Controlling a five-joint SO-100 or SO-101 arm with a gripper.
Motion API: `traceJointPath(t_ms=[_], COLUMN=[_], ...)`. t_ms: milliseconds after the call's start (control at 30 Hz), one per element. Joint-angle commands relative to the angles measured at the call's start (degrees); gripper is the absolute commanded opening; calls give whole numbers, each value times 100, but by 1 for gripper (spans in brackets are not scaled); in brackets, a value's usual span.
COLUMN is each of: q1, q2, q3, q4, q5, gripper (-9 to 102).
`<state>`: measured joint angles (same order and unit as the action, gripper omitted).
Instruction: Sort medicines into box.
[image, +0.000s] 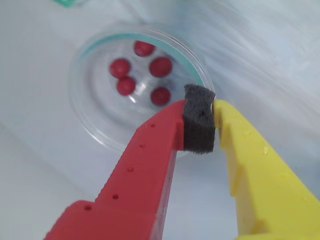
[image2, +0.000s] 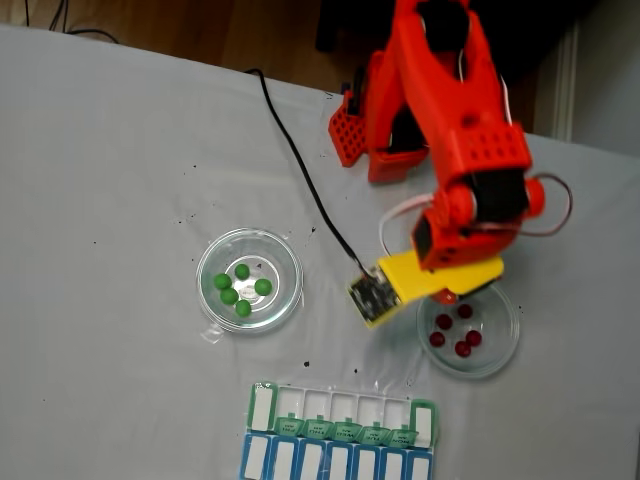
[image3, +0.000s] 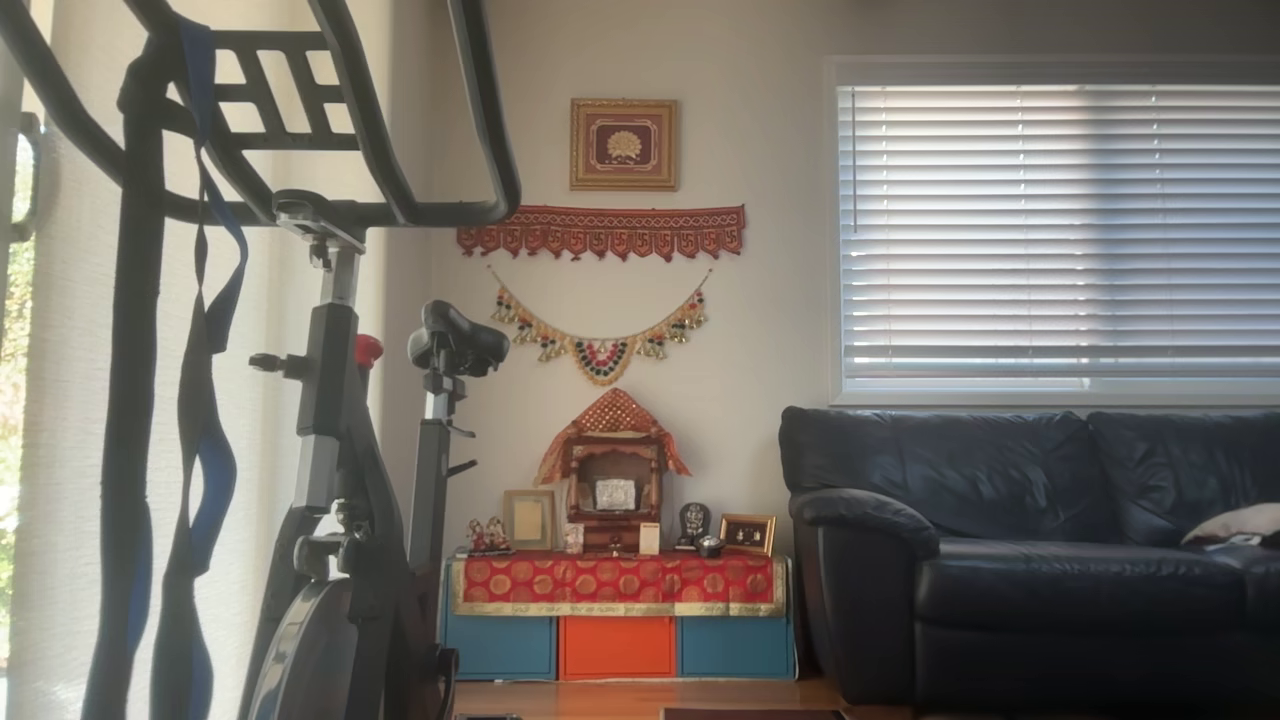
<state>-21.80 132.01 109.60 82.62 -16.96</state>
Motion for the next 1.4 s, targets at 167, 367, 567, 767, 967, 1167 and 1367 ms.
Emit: traceJointPath(t_ms=[167, 367, 567, 767, 967, 1167, 1367], q1=[-255, -334, -606, -817, -853, -940, -1028], q2=[-527, -1063, -2180, -2435, -3419, -3234, -2663], q3=[-905, -1239, -2391, -2909, -3885, -3489, -2751], q4=[-352, -369, 158, 149, 624, 492, 114], q5=[-510, -659, -606, -378, -439, -457, -404], gripper=[2, 3, 5, 6, 9, 19, 28])
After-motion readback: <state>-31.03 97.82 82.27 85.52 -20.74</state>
